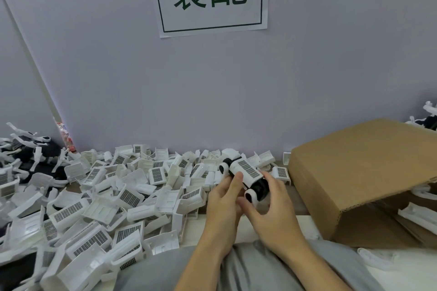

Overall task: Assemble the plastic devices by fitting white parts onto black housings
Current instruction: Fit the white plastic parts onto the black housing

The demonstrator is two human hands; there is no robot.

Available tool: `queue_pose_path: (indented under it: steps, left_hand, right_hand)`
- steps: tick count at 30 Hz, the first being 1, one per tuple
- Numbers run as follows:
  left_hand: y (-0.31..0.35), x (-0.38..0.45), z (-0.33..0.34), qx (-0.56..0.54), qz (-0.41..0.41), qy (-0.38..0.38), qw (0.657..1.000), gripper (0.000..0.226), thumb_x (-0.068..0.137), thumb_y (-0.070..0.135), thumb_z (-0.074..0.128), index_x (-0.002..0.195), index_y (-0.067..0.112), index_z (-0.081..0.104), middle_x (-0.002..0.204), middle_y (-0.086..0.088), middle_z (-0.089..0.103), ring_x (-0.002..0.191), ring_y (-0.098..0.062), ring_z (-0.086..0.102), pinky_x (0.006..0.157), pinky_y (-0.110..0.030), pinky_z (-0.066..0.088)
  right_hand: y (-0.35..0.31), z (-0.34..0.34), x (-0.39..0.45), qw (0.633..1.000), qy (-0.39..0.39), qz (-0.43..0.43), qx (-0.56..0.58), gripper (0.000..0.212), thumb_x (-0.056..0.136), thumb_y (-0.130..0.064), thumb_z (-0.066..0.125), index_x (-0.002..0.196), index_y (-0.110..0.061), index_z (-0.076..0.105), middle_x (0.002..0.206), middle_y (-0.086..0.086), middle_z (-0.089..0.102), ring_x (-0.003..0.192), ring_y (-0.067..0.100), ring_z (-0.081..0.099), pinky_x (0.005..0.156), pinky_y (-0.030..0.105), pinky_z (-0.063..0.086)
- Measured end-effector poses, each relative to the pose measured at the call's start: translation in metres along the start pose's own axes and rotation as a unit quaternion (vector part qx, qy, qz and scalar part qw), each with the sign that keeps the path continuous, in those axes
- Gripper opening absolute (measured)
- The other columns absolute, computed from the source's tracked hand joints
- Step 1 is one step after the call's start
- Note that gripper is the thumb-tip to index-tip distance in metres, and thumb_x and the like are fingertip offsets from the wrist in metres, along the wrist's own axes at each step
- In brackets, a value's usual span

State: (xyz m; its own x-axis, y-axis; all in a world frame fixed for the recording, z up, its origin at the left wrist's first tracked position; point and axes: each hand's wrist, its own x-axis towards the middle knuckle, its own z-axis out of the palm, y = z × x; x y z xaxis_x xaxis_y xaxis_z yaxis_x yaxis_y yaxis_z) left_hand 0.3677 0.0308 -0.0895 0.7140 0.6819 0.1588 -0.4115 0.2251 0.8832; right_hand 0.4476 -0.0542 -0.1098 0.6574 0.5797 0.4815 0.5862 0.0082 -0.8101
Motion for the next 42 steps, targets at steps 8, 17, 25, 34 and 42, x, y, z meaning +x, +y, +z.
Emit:
queue_pose_path:
  steps: [8,17,25,34,42]
  left_hand:
    - [0.0,0.0,0.004,0.003,-0.024,0.0,1.0,0.03,0.1,0.027,0.058,0.097,0.007,0.08,0.103,-0.02,0.076,0.097,-0.031,0.075,0.072,-0.032,0.061]
    - [0.007,0.006,-0.009,0.065,0.094,0.263,0.958,0.017,0.093,0.016,0.069,0.077,0.012,0.067,0.054,0.003,0.06,0.044,-0.012,0.049,0.042,-0.028,0.039]
    - [0.009,0.006,-0.012,-0.037,0.04,0.207,0.977,0.022,0.096,0.017,0.062,0.115,0.027,0.068,0.113,0.002,0.07,0.105,-0.019,0.065,0.085,-0.033,0.052]
    - [0.005,0.003,-0.002,-0.043,-0.007,-0.04,0.998,0.045,0.079,0.045,0.071,0.107,0.009,0.076,0.113,-0.023,0.07,0.11,-0.039,0.066,0.097,-0.052,0.053]
    - [0.004,0.004,-0.002,-0.015,-0.011,-0.028,0.999,0.038,0.08,0.048,0.069,0.091,0.013,0.08,0.106,-0.019,0.074,0.105,-0.032,0.069,0.097,-0.045,0.054]
  right_hand:
    - [0.002,-0.002,0.004,0.995,0.066,0.056,0.046,0.051,0.092,-0.035,0.068,0.138,-0.021,0.05,0.132,-0.007,0.058,0.126,0.009,0.051,0.107,0.031,0.042]
    - [0.003,-0.012,0.012,0.945,0.143,0.183,0.23,0.02,0.096,-0.03,0.064,0.111,-0.022,0.055,0.11,0.002,0.06,0.073,0.003,0.067,0.055,0.017,0.049]
    - [0.006,-0.017,0.015,0.909,0.124,0.21,0.339,0.012,0.097,-0.021,0.062,0.106,-0.016,0.067,0.113,0.008,0.069,0.095,0.022,0.065,0.092,0.04,0.05]
    - [0.009,-0.017,0.015,0.889,0.032,0.285,0.357,0.032,0.105,-0.026,0.045,0.109,-0.011,0.074,0.111,0.021,0.073,0.106,0.043,0.065,0.09,0.05,0.043]
    - [0.005,-0.019,0.014,0.888,0.017,0.291,0.354,0.039,0.103,-0.029,0.048,0.085,-0.026,0.082,0.097,0.011,0.078,0.092,0.03,0.072,0.082,0.042,0.052]
